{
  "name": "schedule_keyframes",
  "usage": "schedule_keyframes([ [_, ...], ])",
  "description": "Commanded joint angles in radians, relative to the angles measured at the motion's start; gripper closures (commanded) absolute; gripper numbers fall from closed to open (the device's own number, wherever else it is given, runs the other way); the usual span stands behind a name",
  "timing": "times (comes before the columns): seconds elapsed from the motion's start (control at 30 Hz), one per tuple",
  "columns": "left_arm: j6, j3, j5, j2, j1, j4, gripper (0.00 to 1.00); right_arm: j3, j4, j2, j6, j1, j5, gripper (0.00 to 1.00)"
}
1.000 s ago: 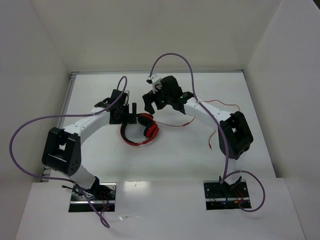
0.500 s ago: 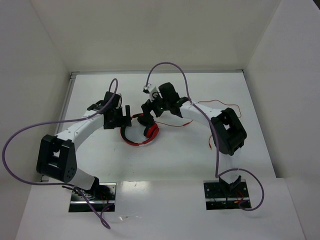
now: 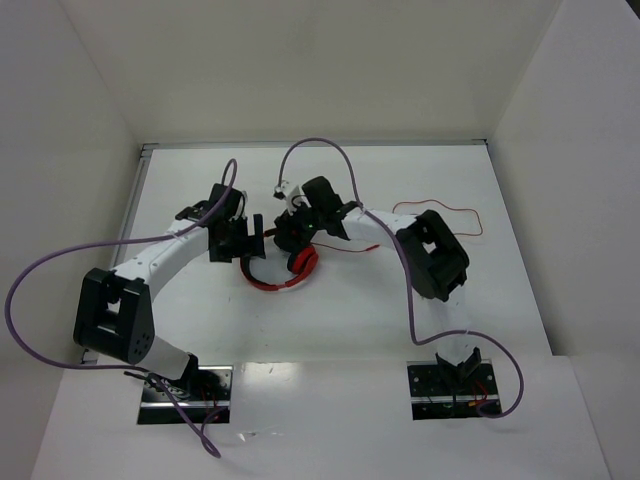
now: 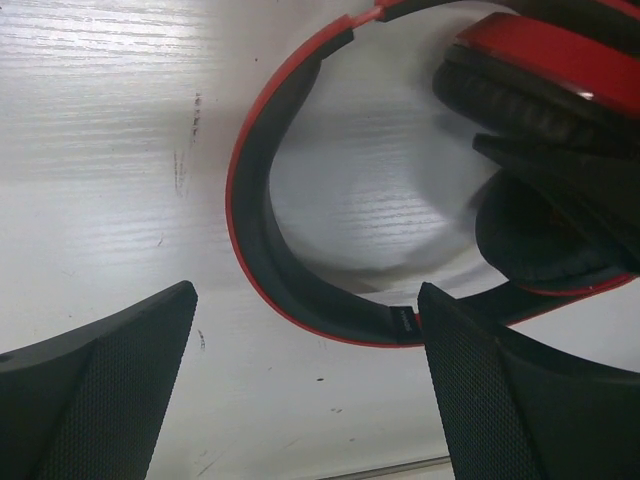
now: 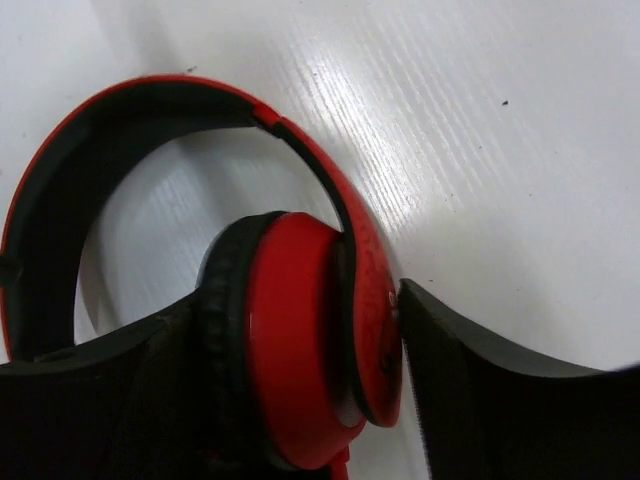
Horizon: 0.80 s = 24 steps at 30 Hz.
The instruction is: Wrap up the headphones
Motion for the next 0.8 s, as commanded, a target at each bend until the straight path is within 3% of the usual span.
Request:
schedule_keyframes([
  [0.0, 0.016, 0.034, 0.007, 0.012, 0.002, 0.012, 0.01, 0.045, 0.101, 0.040, 0.020, 0.005, 0.023, 0.30],
  [0.2, 0.025, 0.034, -0.016, 0.003, 0.002, 0.030, 0.01, 0.032, 0.104, 0.050, 0.065, 0.005, 0.153, 0.60],
  [0.3, 0.025, 0.044, -0.016, 0.003, 0.011, 0.050, 0.01, 0.045, 0.079, 0.060, 0.129, 0.005, 0.244, 0.67],
  [0.77, 0.086, 0.232, -0.105, 0.248, 0.020, 0.162, 0.01, -0.142, -0.010, -0.114, 0.410, 0.014, 0.552, 0.71],
])
